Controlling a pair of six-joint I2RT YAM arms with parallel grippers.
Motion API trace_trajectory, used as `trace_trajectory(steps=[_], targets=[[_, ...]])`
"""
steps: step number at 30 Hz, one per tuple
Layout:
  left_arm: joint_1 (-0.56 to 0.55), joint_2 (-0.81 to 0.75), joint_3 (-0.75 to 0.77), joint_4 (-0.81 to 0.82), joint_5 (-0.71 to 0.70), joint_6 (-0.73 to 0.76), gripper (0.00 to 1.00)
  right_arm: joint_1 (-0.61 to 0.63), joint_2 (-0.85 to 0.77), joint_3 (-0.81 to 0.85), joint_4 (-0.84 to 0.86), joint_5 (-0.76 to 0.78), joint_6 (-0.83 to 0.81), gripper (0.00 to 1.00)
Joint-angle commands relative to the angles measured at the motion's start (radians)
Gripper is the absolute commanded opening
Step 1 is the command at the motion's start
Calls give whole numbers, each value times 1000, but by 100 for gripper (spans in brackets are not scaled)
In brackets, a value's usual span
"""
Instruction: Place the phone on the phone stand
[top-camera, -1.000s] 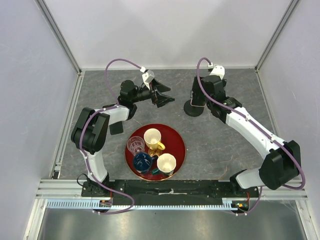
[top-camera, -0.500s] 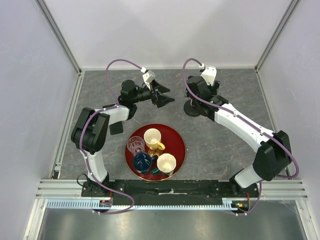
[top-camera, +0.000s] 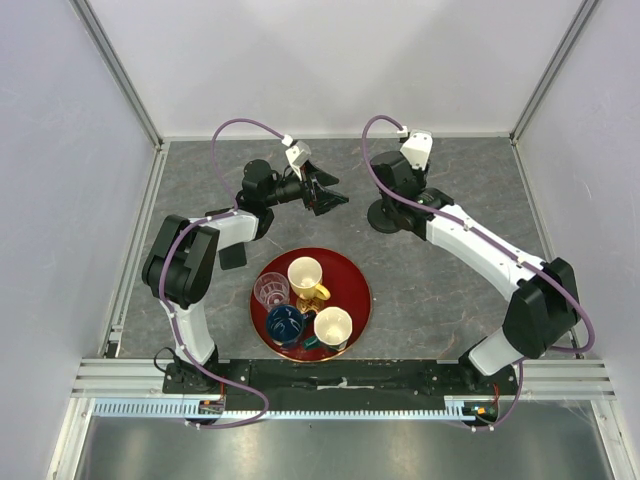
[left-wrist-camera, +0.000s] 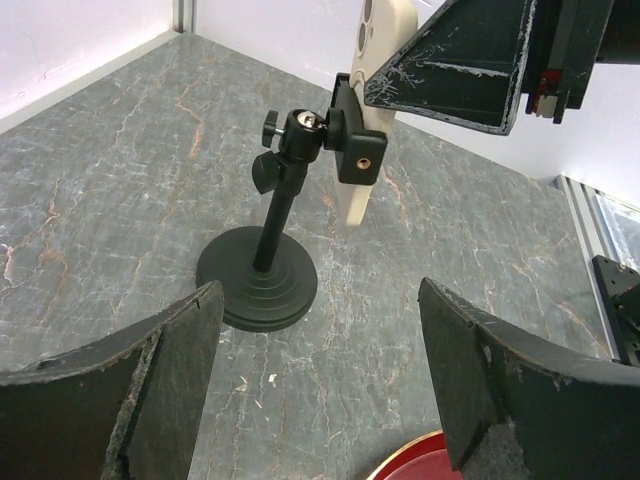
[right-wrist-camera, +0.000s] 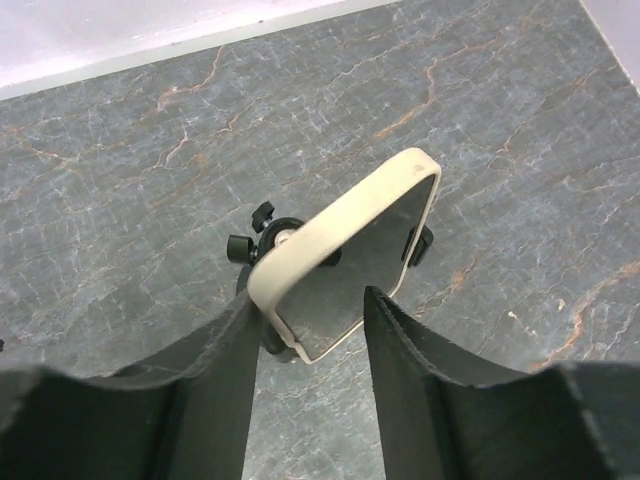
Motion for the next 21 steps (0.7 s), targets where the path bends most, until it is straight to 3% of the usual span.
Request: trace_trajectory(steps=[1, 4, 5, 6, 11, 12, 14, 19, 21], targets=[[0, -58, 15, 17, -17, 45, 84, -2, -3, 39, 40, 36, -43, 45], [0, -58, 14, 16, -11, 45, 84, -4, -26, 25, 90, 2, -121, 45], [0, -60, 14, 17, -11, 45, 84, -5, -30, 25, 93, -18, -133, 50], [0, -60, 14, 16, -11, 47, 84, -5, -33, 28, 93, -32, -158, 63], [0, -63, 11, 19, -6, 42, 84, -24, -104, -12, 96, -139, -221, 87], [0, -63, 11, 20, -5, 42, 84, -30, -118, -34, 110, -230, -241, 97], [0, -63, 9, 25, 2, 40, 84, -68, -158, -52, 123, -360, -342, 98], [-2, -54, 11, 49, 31, 19, 84, -259, -219, -73, 135, -877, -625, 98], [-2, -49, 12, 62, 47, 10, 84, -315, -239, -84, 133, -979, -690, 98]])
